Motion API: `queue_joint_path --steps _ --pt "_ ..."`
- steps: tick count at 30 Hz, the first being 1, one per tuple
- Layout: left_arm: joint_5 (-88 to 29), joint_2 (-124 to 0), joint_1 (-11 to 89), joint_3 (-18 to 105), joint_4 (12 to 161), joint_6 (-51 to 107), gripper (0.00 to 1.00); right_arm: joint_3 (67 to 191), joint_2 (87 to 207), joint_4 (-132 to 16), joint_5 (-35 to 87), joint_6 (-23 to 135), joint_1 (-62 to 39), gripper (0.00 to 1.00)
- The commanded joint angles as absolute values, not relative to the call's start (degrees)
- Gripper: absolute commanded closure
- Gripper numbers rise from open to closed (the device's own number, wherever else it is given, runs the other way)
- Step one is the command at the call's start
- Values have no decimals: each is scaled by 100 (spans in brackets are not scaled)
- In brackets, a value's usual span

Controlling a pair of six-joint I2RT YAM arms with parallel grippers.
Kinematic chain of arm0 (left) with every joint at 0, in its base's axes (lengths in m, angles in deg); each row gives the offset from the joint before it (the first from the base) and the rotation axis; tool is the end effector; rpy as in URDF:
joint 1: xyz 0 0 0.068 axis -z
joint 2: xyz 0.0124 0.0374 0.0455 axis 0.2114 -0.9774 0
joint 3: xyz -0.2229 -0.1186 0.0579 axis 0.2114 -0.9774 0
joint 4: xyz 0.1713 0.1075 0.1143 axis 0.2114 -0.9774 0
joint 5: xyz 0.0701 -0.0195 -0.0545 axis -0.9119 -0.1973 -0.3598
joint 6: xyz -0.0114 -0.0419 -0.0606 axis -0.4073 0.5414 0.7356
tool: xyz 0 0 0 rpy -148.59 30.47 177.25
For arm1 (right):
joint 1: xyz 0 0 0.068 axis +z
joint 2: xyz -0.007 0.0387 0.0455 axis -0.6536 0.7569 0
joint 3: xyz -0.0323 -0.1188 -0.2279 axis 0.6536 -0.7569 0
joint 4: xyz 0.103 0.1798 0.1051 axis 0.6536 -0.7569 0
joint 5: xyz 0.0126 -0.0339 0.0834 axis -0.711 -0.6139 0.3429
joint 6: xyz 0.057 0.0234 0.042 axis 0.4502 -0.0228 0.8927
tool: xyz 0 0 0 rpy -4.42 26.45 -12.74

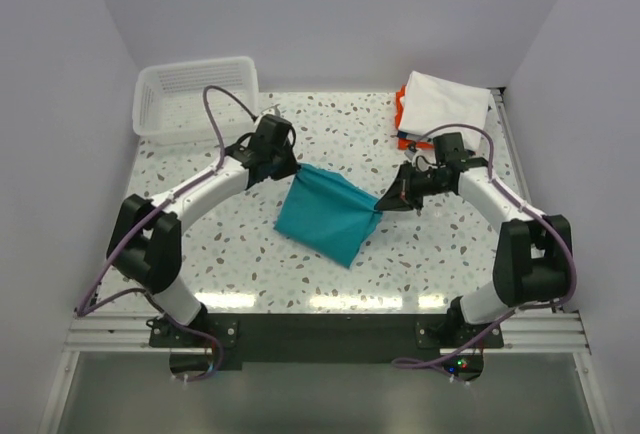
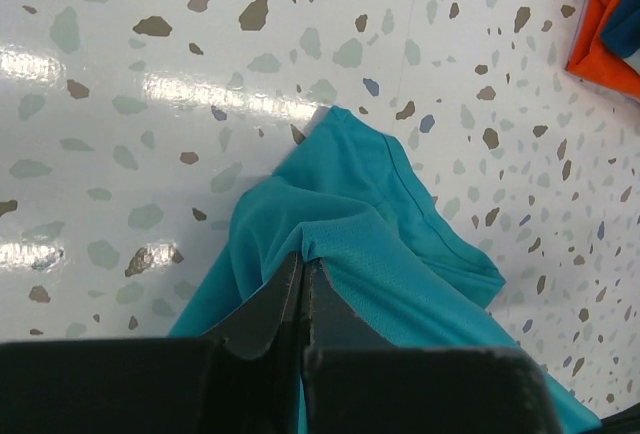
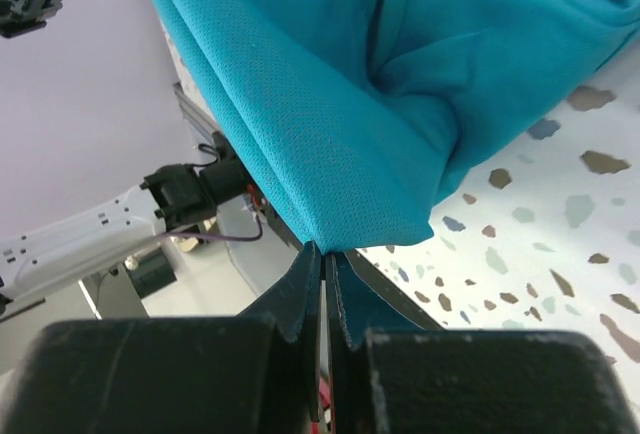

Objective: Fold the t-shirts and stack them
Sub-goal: Fold the tshirt

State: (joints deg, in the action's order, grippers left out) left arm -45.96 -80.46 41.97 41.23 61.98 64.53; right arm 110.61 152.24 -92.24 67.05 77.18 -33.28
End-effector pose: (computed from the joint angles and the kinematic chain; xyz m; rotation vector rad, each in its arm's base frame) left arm 0.3088 -0.1665 0.2328 -0.4537 2.3784 -0.4807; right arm 0.2622 0.0822 0.2079 0.1950 2.6714 1.3415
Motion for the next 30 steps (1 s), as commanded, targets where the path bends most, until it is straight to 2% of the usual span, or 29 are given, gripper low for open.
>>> queue_joint_path --steps 1,13,15,17,18,19,20,22,23,24,25,30 --pt "-4676 -8283 4077 4545 6552 6218 100 11236 15384 -8999 6640 7749 -3492 100" --pt "-4360 -9435 4060 5301 6499 6200 100 11473 16404 -8015 6788 7889 -3773 94" --pt "-4324 -9610 4033 5424 6526 6209 94 11534 16588 -7891 6859 7907 -3791 90" --pt "-4237 -9716 4007 5564 6569 6192 73 11744 16817 -7785 6860 7829 -3808 85" --pt "-4210 -9795 3998 5626 6570 6166 65 11850 16870 -7837 6799 7767 -3817 68" --pt "-4175 -9822 3998 5678 6570 6139 47 12121 16940 -7994 6720 7593 -3826 61" --pt "-4131 -9831 3998 5783 6552 6130 36 12254 16949 -8109 6449 7530 -3835 41" --pt "-4078 -9796 3998 5863 6552 6051 18 12578 16888 -8320 6280 7346 -3826 25" --pt "-4009 -9770 4007 5855 6561 6051 14 12641 16844 -8391 6158 7310 -3835 1" --pt "-3956 -9665 4007 5811 6570 6051 9 12677 16792 -8444 6104 7292 -3835 1" --pt "-3903 -9603 4016 5759 6613 6051 0 12616 16730 -8453 6086 7344 -3826 1" --pt "-3937 -8972 4147 5170 6657 6095 0 11993 15843 -8575 5666 7319 -3546 1"
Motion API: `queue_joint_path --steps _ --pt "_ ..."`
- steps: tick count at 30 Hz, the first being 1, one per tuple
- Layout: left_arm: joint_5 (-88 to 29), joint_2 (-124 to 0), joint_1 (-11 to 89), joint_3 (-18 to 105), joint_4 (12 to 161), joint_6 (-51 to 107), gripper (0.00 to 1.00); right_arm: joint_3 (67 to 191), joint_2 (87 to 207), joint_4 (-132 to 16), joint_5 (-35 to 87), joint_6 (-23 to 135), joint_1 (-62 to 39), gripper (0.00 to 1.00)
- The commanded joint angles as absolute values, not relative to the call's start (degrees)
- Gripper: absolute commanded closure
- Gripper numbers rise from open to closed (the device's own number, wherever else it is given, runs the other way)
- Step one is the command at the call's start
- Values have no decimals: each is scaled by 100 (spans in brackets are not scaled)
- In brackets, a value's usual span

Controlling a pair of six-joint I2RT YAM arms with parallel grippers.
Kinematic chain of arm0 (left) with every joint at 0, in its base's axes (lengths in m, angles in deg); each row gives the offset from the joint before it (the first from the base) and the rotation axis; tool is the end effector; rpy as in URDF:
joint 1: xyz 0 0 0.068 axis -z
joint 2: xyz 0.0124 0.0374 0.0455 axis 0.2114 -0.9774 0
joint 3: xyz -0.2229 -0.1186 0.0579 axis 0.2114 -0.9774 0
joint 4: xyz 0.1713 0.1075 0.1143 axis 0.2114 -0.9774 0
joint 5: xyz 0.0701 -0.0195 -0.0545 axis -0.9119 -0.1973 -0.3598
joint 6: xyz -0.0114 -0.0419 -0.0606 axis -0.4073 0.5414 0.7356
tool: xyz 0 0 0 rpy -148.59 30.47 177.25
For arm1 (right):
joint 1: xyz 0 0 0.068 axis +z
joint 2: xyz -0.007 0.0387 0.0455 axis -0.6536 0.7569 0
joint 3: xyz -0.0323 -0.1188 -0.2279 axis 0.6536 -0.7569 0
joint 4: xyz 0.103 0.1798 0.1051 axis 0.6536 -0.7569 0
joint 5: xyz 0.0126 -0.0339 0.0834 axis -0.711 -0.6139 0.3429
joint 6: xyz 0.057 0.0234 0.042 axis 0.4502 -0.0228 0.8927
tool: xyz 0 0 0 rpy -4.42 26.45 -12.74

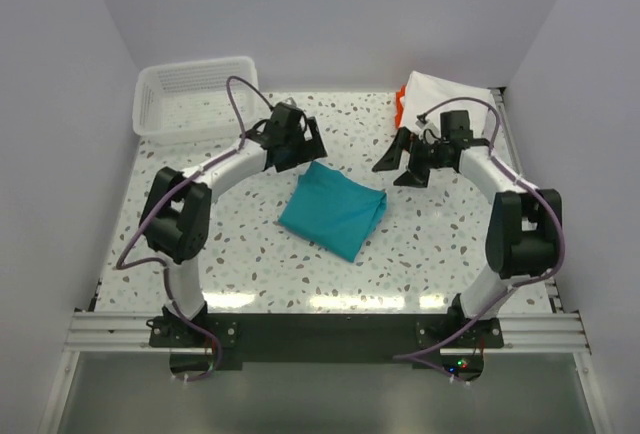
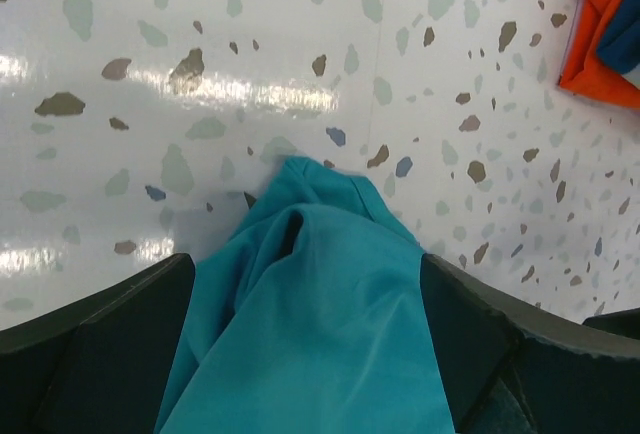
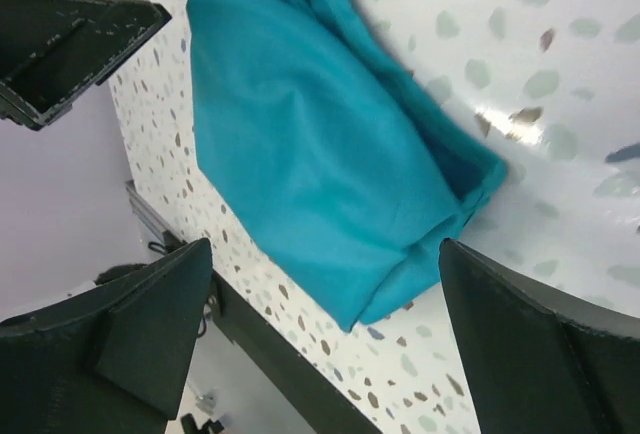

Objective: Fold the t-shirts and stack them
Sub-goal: Fold the tshirt

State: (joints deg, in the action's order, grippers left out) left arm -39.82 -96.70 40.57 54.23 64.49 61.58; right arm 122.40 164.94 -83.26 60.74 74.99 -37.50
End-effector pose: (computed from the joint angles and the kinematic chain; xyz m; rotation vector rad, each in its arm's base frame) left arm 0.3676 -0.1961 0.2042 -0.3763 2.4359 -0.5509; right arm 0.3388 0.0620 0.2059 0.1936 2.5304 1.1448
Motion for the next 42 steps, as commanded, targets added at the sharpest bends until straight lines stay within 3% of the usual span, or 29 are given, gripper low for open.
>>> queue_joint_path --steps 1,6,11,16,28,36,42 --pt "-3938 -8874 4182 5056 6718 6086 0 11791 15720 -8585 5621 7310 -3336 1" --pt "-3824 -8565 4385 4589 7000 6104 0 10973 15113 -7734 5638 7941 -2763 1" --pt "-3621 -9143 4385 4623 7448 6034 0 10910 15305 -7311 5322 8144 -2517 1" --pt "-3410 -9988 4358 5441 7026 5831 0 11331 15963 -7407 4927 7899 -2525 1" --pt "-3753 -10341 4121 5012 7150 5875 0 12220 17572 -7451 4978 7530 -2736 1" --pt "-3999 -9849 4121 4519 7141 6060 0 12684 18136 -7643 5313 7153 -2850 1" --pt "-4210 -9041 4121 4527 7071 6051 0 13256 17408 -8424 5471 6459 -2789 1"
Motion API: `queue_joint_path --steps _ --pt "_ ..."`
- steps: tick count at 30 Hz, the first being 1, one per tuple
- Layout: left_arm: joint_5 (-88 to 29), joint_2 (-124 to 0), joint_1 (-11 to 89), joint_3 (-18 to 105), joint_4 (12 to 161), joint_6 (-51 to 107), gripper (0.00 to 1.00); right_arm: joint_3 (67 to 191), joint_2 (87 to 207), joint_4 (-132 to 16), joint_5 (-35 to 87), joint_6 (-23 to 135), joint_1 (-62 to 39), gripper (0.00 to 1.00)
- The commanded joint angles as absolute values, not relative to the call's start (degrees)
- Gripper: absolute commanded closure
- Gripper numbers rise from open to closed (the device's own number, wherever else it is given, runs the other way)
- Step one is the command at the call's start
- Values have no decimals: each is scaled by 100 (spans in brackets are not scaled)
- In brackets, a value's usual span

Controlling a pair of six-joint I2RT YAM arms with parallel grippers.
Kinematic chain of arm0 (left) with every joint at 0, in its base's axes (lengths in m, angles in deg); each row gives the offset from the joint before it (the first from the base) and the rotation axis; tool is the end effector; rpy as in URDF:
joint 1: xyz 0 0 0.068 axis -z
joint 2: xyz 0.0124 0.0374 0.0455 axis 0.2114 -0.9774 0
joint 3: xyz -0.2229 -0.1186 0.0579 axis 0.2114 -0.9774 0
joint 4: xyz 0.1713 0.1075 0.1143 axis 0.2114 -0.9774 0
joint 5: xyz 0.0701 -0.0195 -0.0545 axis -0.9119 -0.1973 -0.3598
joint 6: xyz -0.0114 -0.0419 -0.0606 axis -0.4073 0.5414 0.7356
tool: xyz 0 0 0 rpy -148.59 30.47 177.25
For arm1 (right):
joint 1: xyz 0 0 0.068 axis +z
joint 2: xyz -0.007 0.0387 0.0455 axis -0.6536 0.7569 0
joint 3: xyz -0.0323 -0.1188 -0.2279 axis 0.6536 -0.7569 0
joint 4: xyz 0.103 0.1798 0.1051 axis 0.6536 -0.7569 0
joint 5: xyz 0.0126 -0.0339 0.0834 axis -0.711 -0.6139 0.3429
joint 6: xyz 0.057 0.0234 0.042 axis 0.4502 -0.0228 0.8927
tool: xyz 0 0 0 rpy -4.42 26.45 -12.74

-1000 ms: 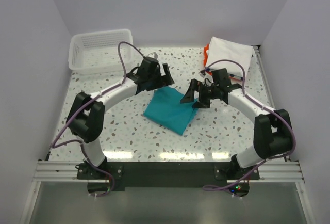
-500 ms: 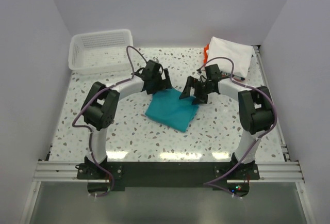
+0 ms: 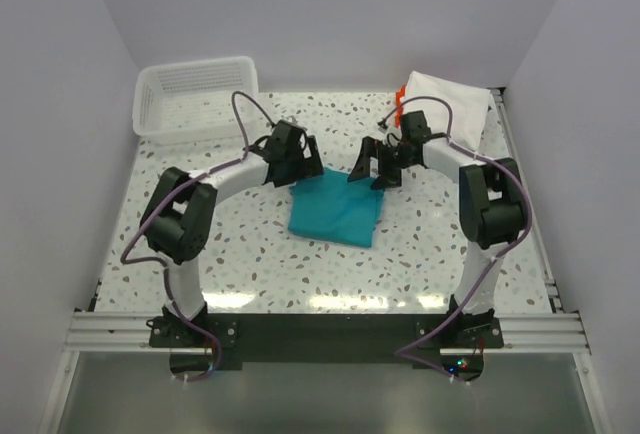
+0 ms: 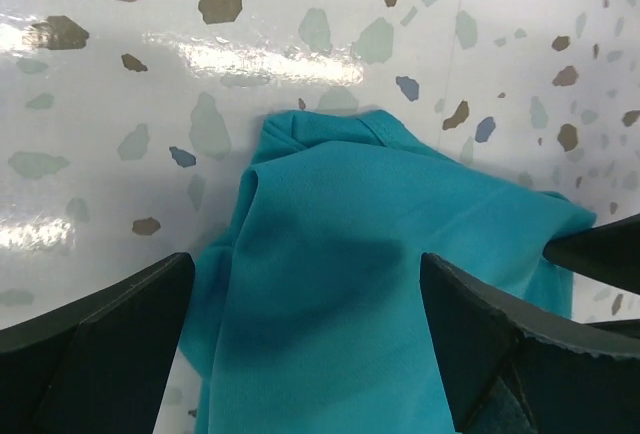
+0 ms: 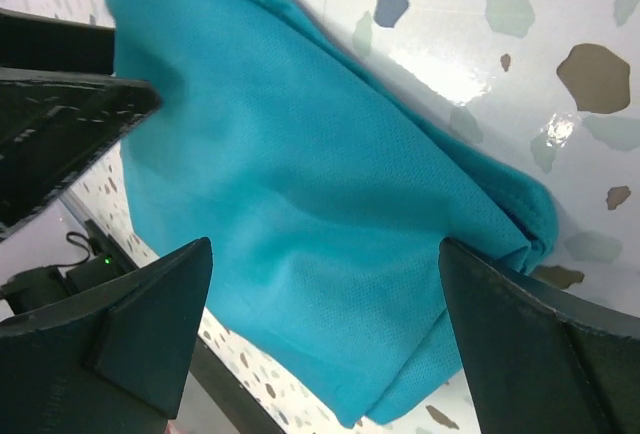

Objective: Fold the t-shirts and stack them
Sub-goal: Fold the tshirt, then neatly place the folded tshirt to the corner

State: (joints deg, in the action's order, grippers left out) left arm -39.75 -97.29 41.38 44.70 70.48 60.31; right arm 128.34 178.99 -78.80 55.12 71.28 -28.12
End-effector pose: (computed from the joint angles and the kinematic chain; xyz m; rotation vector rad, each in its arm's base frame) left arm 0.3507 -0.1935 0.1593 -0.3388 2.5089 -0.5018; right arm 0.3685 0.1215 0.1517 -0.0254 2.6442 1.0544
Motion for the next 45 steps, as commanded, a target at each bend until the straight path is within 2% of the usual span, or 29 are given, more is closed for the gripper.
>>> queue_joint_path --steps 1,5,14,20,24,29,38,41,42,45 --pt "-4245 -8935 4121 4536 7062 6042 0 13327 17285 -8557 5471 6344 -2763 1" --pt "-4544 -8250 4121 4388 6825 6042 0 13232 16346 -8954 5182 6123 -2614 1" --pt "-5229 -6538 4121 3061 6289 6367 0 11983 15218 -9086 2880 6887 -2333 1" --pt "-5581 -5518 4121 2112 5727 6744 0 11947 15533 -9007 2062 7089 -1972 1" --pt "-5502 -4893 4121 1331 5515 6956 0 12088 16008 -8998 1885 7169 -1797 1" --pt "-5730 -4365 4121 995 5147 7149 0 12167 16579 -8831 1868 7283 -1603 2" --pt "-5414 -4276 4121 617 5146 7272 0 12246 17028 -8603 1737 7450 -1155 19" --pt "-5370 -4294 4121 529 5198 7281 0 12238 17151 -8515 1753 7529 -1006 27" --pt "-5370 -4302 4121 520 5199 7273 0 12246 17186 -8497 1771 7564 -987 35" --pt "-5370 -4311 4121 520 5181 7264 0 12238 17310 -8444 1788 7643 -935 44"
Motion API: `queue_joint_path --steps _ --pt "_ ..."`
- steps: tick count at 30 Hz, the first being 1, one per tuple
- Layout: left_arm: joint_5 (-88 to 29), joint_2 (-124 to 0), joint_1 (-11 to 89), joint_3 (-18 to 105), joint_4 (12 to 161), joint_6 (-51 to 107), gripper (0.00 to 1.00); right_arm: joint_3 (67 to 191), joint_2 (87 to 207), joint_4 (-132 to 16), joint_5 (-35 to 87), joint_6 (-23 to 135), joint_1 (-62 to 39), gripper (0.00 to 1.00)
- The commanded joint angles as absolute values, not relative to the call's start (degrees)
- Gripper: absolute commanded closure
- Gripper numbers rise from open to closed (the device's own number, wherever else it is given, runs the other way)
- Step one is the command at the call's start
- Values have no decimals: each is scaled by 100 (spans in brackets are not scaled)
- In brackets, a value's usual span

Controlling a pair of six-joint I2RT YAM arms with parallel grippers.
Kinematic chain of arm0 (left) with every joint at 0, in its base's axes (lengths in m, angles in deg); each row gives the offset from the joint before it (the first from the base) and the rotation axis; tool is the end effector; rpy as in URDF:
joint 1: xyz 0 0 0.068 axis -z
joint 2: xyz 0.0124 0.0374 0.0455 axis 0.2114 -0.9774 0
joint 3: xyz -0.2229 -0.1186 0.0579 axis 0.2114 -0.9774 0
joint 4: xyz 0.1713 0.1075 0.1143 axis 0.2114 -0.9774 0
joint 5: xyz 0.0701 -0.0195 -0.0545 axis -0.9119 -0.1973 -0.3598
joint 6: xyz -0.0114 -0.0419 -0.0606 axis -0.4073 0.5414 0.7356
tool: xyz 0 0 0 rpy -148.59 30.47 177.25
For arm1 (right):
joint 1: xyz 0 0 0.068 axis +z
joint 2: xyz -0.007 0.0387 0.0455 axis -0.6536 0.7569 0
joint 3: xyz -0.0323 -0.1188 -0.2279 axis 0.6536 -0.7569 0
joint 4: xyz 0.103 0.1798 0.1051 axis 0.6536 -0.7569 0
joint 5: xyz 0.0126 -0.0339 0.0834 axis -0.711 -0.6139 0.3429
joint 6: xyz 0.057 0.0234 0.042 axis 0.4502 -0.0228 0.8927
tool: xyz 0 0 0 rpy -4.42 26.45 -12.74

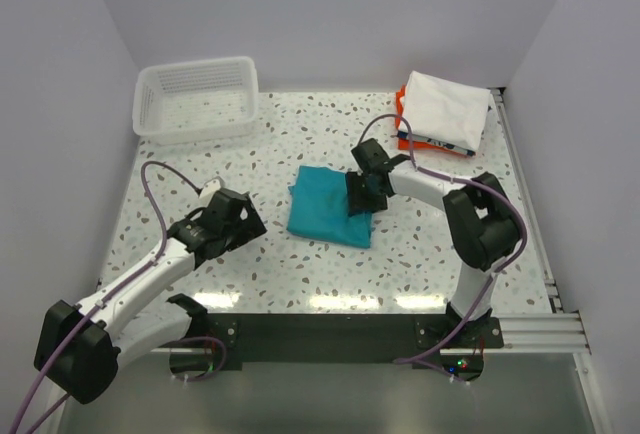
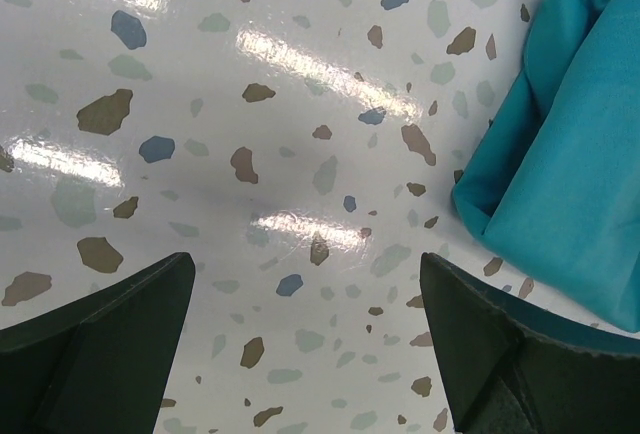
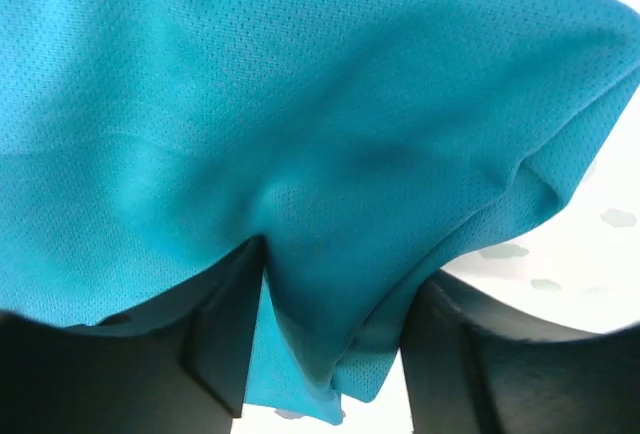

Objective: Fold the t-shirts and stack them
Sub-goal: Neatly place the folded tshirt to the corner

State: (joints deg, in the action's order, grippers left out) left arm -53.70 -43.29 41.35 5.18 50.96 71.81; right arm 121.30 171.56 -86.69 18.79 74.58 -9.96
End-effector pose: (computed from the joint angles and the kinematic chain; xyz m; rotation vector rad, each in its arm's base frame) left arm 0.1638 -0.0718 0.1834 -0.6744 2.4228 -0.2589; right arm 0.2973 0.1783 0.1450 -0.1377 2.7757 0.2799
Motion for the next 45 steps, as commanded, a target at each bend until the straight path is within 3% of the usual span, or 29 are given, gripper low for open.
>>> queue_joint_path --steps 1,5,11,17,30,45 --pt "-5370 -4311 4121 528 5172 7264 0 12229 17353 -8418 1780 7670 -917 47" --pt "-5353 -4259 4121 529 5163 7246 0 12141 17441 -8269 1780 7749 -926 58" --pt "-5326 -4215 4121 546 5137 7246 0 12071 17468 -8040 1753 7521 -926 88" --pt "-5265 -4223 4121 581 5146 7238 0 12359 17433 -8039 1517 6820 -935 100" --pt "-5440 -4232 4121 696 4926 7317 0 14337 17643 -8954 -522 4771 -1136 100" --pt "-5651 -4890 4121 985 4908 7405 0 16816 18662 -9762 -769 4190 -2060 100"
